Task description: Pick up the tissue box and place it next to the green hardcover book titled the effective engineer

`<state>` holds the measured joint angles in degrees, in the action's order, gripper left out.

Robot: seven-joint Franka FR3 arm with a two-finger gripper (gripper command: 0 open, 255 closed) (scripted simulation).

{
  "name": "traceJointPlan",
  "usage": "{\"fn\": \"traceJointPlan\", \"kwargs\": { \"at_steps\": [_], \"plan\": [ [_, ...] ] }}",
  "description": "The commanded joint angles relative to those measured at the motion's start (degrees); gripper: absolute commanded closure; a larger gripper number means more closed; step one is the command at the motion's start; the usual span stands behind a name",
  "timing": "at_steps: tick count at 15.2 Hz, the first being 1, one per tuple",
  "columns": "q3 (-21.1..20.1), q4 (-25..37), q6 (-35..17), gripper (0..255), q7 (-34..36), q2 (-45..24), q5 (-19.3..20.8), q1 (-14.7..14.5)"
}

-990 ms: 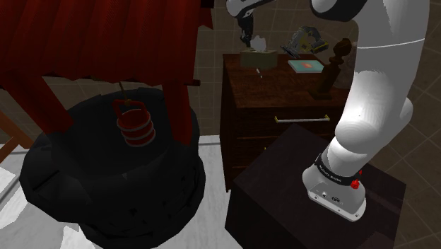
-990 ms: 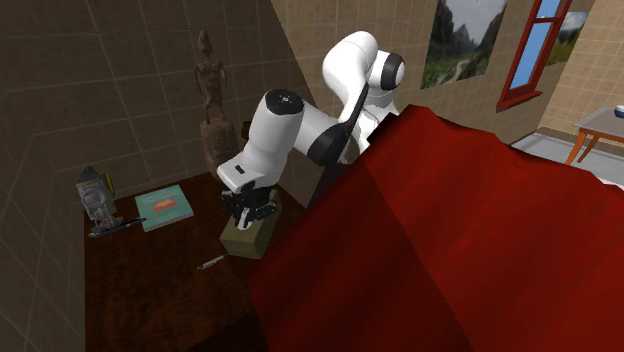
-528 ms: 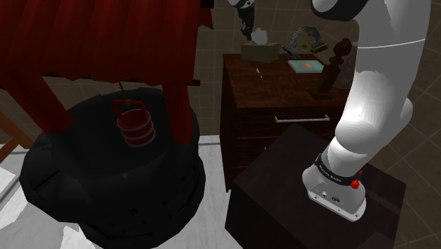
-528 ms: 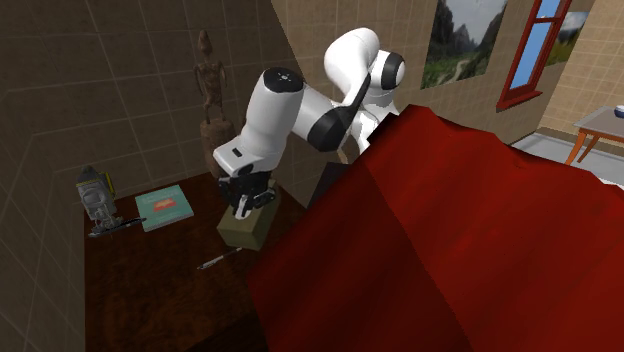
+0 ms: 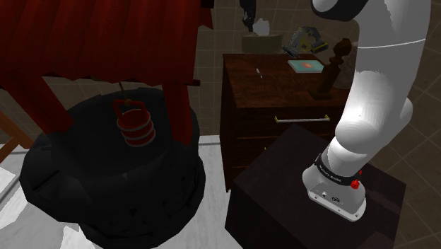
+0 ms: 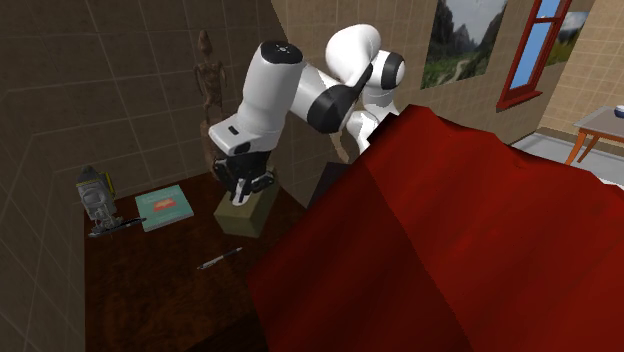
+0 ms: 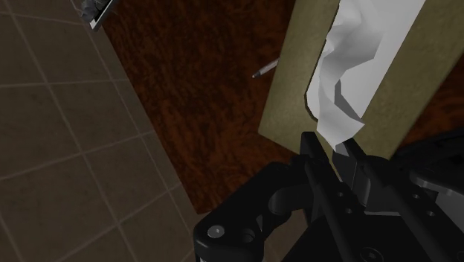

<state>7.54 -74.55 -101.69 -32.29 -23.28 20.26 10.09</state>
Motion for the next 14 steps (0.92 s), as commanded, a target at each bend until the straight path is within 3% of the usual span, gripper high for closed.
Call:
{"fn": "traceJointPlan", "kwargs": {
  "at_steps": [1,10,14],
  "plan": [
    [0.0,2.1,1.6,255,-0.6,-0.3,-0.2,0.0],
    [0.1,12.3,9.1,255,-3.4,-2.5,-0.8,0.1],
    [0.9,9.4,6.9,255,-6.3,-0.8,-1.2,2.7]
  ]
}}
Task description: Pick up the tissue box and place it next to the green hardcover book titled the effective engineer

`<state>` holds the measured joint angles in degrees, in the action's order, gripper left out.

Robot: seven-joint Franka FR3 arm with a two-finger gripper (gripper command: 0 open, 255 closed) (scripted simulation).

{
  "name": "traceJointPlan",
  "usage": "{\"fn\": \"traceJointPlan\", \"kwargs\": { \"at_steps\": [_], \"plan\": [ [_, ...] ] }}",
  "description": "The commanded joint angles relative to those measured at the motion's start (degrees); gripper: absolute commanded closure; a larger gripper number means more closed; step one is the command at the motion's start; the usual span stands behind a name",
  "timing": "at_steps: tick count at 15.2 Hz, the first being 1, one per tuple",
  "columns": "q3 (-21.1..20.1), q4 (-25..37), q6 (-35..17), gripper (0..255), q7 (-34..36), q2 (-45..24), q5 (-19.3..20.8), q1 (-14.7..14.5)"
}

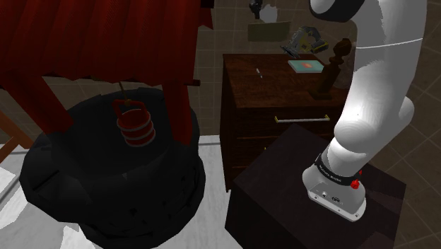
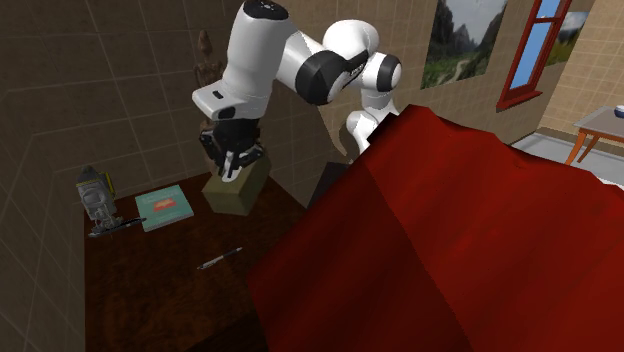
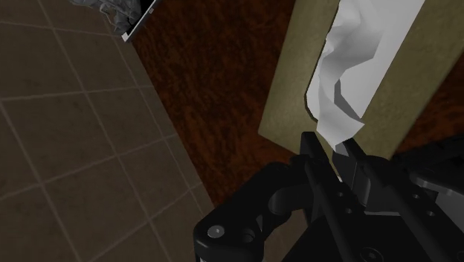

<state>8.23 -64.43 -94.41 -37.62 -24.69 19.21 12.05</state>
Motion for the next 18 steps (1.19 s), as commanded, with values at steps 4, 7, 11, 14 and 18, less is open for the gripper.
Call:
{"fn": "traceJointPlan", "kwargs": {
  "at_steps": [4,7,11,14,18],
  "plan": [
    [1.5,-3.1,-3.2,255,-5.0,2.0,-0.9,4.3],
    [2.4,-3.8,-4.9,255,-8.3,2.3,-1.7,7.1],
    [3.5,-3.2,-6.6,255,-12.9,1.7,-3.0,10.9],
    [4.5,-1.1,-7.6,255,-17.5,0.1,-4.6,14.7],
    [4.5,-5.7,-11.0,255,-16.4,1.1,-4.1,14.5]
  ]
}}
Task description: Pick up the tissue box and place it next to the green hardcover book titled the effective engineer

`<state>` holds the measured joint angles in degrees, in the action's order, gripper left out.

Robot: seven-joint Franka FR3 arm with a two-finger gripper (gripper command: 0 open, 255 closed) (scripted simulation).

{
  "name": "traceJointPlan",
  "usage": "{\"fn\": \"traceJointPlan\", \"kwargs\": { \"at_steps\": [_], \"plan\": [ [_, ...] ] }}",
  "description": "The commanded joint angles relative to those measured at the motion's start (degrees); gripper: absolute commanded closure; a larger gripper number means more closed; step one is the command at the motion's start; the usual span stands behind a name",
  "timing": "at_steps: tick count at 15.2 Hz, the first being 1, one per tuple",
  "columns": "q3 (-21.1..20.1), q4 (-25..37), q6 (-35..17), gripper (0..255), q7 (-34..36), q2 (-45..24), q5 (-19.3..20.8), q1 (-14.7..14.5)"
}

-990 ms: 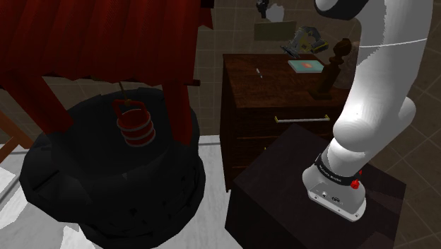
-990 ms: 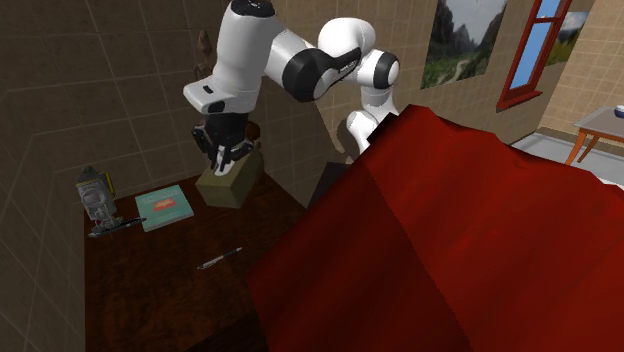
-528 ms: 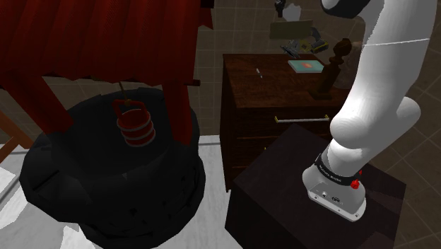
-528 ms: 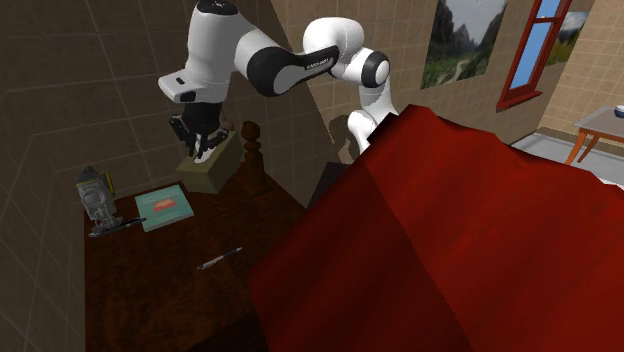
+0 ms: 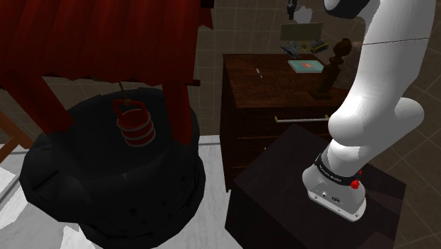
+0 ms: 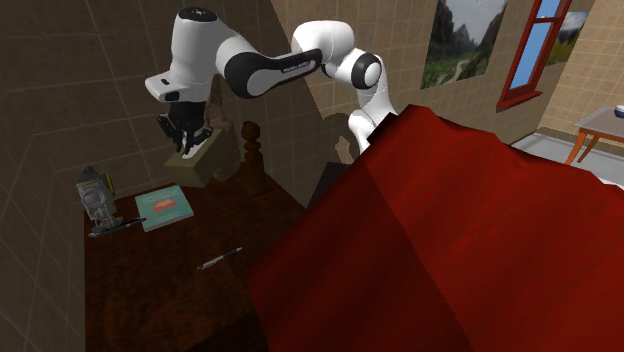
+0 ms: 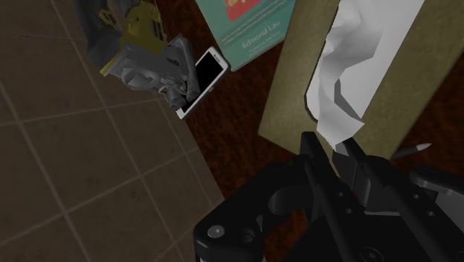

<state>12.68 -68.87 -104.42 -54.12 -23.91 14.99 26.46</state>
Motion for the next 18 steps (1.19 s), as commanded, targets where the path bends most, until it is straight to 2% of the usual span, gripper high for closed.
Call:
{"fn": "traceJointPlan", "kwargs": {
  "at_steps": [1,18],
  "plan": [
    [0.0,-2.3,-1.8,255,0.4,0.5,0.2,0.0],
    [0.2,-15.8,-14.3,255,4.5,0.9,1.7,-0.3]
  ]
}}
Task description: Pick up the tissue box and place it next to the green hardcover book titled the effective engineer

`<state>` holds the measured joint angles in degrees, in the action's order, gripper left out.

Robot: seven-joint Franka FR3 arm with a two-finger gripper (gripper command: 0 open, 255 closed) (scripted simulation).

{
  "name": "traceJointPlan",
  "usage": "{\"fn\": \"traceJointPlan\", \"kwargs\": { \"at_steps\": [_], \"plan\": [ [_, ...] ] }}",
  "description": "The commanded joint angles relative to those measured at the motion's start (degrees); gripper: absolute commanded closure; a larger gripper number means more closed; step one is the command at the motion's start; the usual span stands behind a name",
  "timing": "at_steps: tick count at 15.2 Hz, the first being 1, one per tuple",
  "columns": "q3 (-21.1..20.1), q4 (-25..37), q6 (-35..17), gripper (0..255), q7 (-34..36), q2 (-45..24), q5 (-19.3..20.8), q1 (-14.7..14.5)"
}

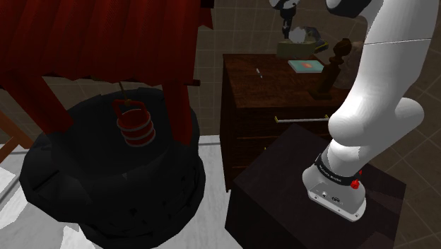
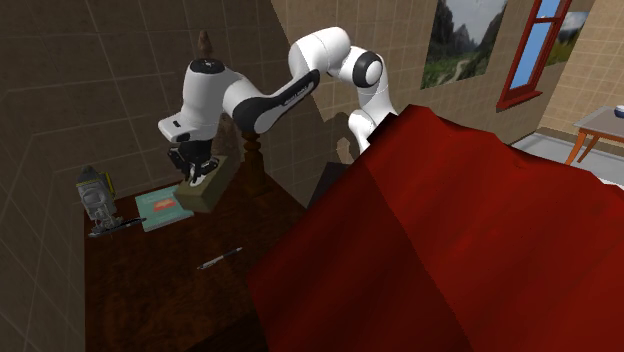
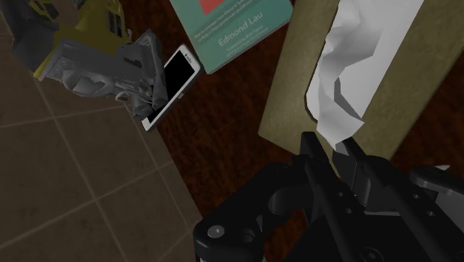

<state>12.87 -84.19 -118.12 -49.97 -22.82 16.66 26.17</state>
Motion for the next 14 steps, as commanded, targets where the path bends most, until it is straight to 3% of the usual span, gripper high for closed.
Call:
{"fn": "traceJointPlan", "kwargs": {
  "at_steps": [1,14],
  "plan": [
    [0.0,-1.1,-1.3,255,0.5,-0.3,0.2,-0.1],
    [0.2,-7.3,-9.7,255,3.4,-2.8,1.2,0.0]
  ]
}}
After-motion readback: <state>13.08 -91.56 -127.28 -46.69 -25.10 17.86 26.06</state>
